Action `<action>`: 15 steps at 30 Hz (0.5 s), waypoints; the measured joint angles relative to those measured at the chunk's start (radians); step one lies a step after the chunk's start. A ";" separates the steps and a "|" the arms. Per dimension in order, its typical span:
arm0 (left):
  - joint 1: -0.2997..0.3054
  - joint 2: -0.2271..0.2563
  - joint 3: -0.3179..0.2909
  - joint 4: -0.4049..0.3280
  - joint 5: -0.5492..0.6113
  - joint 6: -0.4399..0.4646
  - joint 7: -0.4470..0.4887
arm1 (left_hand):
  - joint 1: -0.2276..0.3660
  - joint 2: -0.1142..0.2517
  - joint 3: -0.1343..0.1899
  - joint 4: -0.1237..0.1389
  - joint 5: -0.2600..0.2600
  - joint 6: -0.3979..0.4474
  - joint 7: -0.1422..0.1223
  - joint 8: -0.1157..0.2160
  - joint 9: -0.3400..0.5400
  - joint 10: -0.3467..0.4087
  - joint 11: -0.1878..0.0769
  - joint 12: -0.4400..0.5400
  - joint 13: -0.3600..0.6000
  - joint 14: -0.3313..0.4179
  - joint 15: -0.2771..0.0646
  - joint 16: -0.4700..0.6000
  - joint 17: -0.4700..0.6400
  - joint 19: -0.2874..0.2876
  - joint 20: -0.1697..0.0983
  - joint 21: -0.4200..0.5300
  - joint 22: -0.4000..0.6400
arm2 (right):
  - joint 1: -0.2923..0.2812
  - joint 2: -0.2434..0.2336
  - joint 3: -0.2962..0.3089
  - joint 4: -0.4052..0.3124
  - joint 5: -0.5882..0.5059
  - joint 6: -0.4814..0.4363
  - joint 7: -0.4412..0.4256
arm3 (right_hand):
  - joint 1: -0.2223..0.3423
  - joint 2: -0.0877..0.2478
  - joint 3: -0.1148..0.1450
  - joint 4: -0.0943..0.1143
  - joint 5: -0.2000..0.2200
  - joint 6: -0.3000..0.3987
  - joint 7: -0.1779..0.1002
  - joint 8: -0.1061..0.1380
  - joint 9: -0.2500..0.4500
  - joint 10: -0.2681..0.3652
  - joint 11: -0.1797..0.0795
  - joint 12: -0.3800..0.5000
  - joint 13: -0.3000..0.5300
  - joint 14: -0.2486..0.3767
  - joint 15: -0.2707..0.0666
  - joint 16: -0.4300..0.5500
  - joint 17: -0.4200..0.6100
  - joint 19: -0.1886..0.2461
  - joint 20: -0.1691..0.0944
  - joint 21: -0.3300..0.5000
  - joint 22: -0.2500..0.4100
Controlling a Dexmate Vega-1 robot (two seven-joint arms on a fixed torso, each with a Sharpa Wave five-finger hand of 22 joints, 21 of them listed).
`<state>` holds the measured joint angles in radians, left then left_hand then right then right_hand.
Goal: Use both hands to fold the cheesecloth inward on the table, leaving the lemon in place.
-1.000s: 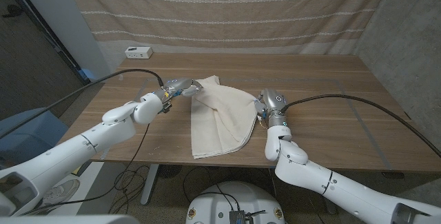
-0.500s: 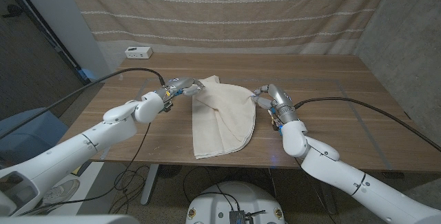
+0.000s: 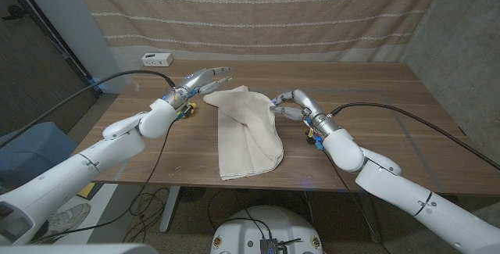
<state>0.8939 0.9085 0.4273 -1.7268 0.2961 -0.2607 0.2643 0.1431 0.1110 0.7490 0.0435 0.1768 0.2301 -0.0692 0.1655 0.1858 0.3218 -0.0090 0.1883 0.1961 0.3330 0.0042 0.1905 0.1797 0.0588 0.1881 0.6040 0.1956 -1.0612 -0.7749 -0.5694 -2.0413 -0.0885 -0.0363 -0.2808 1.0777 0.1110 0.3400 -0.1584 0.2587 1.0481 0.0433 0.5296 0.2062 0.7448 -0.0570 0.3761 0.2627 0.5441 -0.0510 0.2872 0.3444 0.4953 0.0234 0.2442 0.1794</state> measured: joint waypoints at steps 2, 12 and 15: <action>0.005 -0.004 -0.011 0.003 -0.008 -0.020 0.014 | -0.005 -0.004 -0.008 0.002 -0.008 -0.051 -0.017 0.000 0.000 -0.013 -0.004 0.000 -0.001 -0.008 -0.006 -0.004 0.000 0.000 0.000 0.000 0.000 | 0.000 -0.005 0.003 -0.005 0.007 0.009 0.029 | 0.001 0.001 0.000 0.000 -0.004 0.000 0.000 0.003 0.000 0.000 0.000 -0.004 0.000 -0.005 0.003 0.004 0.003 0.000 0.000 0.000 0.000; 0.023 -0.034 -0.068 0.028 -0.039 -0.115 0.065 | -0.030 -0.019 -0.025 0.010 -0.008 -0.124 -0.043 0.000 -0.005 -0.044 -0.002 0.000 -0.001 -0.030 -0.006 -0.004 0.000 0.000 0.000 -0.005 0.000 | 0.004 -0.038 0.015 -0.057 0.039 0.040 0.150 | 0.008 0.008 -0.009 0.000 -0.012 -0.015 -0.007 0.003 -0.003 -0.017 -0.017 -0.014 0.000 -0.016 0.003 0.009 0.016 0.000 0.000 0.000 0.000; 0.024 -0.044 -0.078 0.036 -0.044 -0.135 0.068 | -0.030 -0.019 -0.025 0.010 -0.008 -0.124 -0.043 0.000 -0.005 -0.046 -0.001 0.000 -0.001 -0.035 -0.012 -0.004 0.000 0.000 0.000 -0.009 0.000 | 0.005 -0.048 0.016 -0.076 0.044 0.042 0.182 | 0.013 0.002 -0.017 0.001 -0.019 -0.018 -0.012 0.003 -0.004 -0.022 -0.022 -0.018 -0.002 -0.028 0.004 0.009 0.020 -0.001 0.000 0.000 0.000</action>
<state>0.9175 0.8650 0.3495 -1.6907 0.2518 -0.3952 0.3322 0.1132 0.0923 0.7240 0.0532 0.1692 0.1066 -0.1124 0.1655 0.1812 0.2760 -0.0097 0.1884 0.1952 0.2980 -0.0075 0.1870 0.1796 0.0588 0.1880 0.5952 0.1956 -1.0560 -0.8226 -0.5529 -2.1173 -0.0444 0.0054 -0.0992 1.0906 0.1133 0.3234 -0.1577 0.2397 1.0300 0.0318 0.5329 0.2019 0.7230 -0.0787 0.3584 0.2603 0.5157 -0.0466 0.2960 0.3646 0.4946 0.0229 0.2441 0.1793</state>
